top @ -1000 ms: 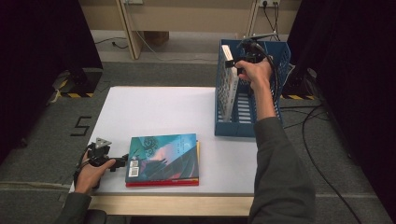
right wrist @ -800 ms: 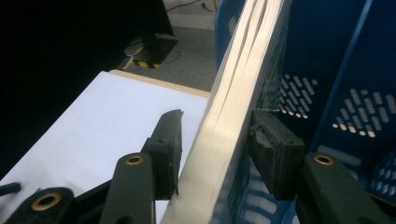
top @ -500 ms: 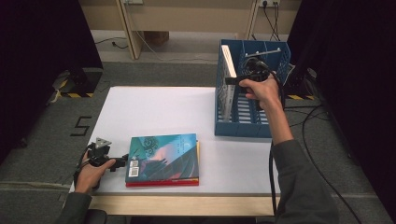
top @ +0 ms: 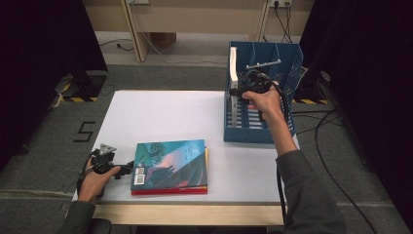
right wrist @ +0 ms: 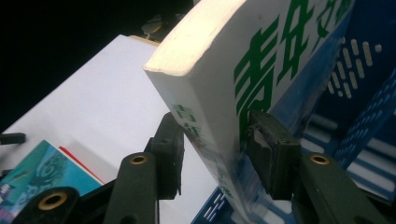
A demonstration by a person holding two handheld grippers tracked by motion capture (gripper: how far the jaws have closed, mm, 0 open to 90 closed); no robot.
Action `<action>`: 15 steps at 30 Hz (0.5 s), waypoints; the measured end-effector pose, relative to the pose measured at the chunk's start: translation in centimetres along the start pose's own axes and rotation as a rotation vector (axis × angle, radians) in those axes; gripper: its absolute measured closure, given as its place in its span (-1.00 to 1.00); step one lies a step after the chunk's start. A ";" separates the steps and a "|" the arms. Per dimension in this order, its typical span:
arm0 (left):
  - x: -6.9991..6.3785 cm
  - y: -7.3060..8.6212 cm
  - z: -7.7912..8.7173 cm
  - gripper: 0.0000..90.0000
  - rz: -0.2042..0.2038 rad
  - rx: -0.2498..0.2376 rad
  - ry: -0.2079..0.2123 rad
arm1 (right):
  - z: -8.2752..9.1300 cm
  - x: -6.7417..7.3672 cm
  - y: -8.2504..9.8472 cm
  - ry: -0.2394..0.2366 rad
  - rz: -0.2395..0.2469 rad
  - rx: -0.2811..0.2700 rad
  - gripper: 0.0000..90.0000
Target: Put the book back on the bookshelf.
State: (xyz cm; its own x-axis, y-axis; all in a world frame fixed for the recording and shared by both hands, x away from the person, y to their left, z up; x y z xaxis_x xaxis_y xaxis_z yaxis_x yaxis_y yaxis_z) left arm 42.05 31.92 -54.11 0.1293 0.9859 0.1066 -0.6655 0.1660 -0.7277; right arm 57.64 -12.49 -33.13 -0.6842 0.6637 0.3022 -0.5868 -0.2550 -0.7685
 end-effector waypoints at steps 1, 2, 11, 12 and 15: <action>0.0 0.0 0.0 -0.99 0.000 0.000 0.000 | -0.2 0.1 -0.1 0.006 0.000 0.002 0.28; 0.0 0.0 0.0 -0.99 0.000 0.000 0.000 | -0.3 0.1 -0.3 0.013 -0.002 0.006 0.28; 0.0 0.0 0.0 -0.99 -0.003 0.001 0.002 | -0.7 -1.2 -1.2 0.060 -0.029 -0.019 0.26; 0.0 0.0 0.0 -0.99 0.000 -0.001 0.001 | -0.6 -1.2 -1.1 0.059 -0.029 -0.022 0.26; 0.0 0.0 0.0 -0.99 0.000 0.000 0.001 | -0.2 -1.1 -0.8 0.047 -0.042 -0.020 0.26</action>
State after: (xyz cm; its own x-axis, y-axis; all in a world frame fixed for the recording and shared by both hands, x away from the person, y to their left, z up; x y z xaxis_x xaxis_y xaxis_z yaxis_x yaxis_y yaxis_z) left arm 42.05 31.92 -54.12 0.1298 0.9858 0.1062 -0.6654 0.1660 -0.7278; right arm 58.98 -12.86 -33.01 -0.6382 0.7056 0.3080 -0.6051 -0.2124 -0.7673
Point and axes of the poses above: each handheld gripper's, and its own axes: z roughly backward along the jaws, y roughly out of its underside, x roughly to its left, the point moved 5 cm from there along -z, roughly forward along the jaws, and after that the axes turned 11 degrees about -y, right-handed, at the moved point
